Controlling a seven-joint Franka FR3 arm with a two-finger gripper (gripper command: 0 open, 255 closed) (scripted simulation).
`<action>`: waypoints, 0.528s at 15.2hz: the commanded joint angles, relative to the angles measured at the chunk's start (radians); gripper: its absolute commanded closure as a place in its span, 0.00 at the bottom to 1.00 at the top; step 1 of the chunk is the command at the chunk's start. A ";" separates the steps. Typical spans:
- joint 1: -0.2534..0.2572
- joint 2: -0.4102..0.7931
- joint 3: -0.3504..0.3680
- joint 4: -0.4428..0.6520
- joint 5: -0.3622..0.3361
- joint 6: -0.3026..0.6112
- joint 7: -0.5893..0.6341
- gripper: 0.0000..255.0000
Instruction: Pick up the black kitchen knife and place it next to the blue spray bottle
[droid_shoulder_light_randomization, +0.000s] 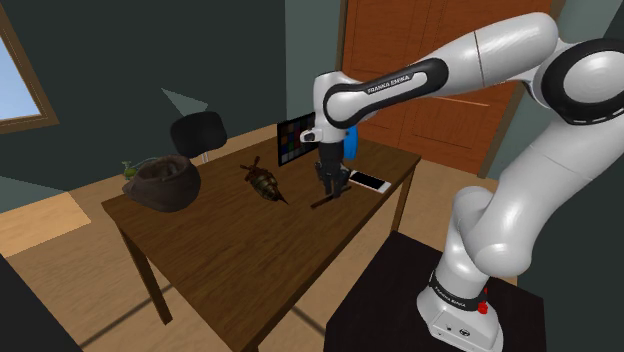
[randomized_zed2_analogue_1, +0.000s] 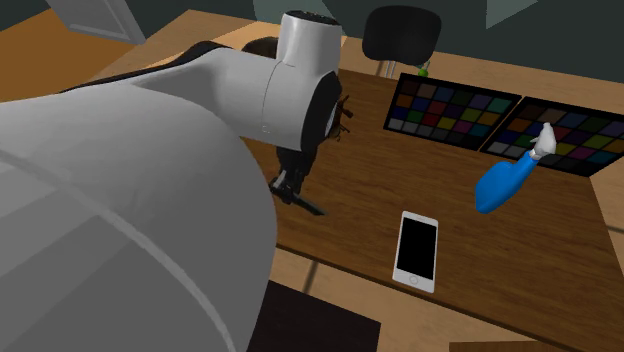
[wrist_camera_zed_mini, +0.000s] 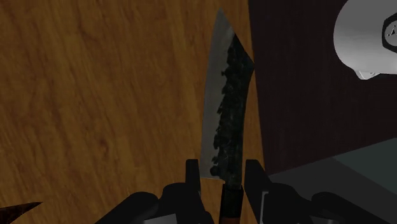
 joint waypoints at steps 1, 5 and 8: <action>0.000 -0.009 0.003 0.020 -0.001 -0.030 0.004 1.00; 0.000 -0.024 0.007 0.062 -0.002 -0.085 0.011 1.00; 0.001 -0.032 0.011 0.096 -0.003 -0.126 0.015 1.00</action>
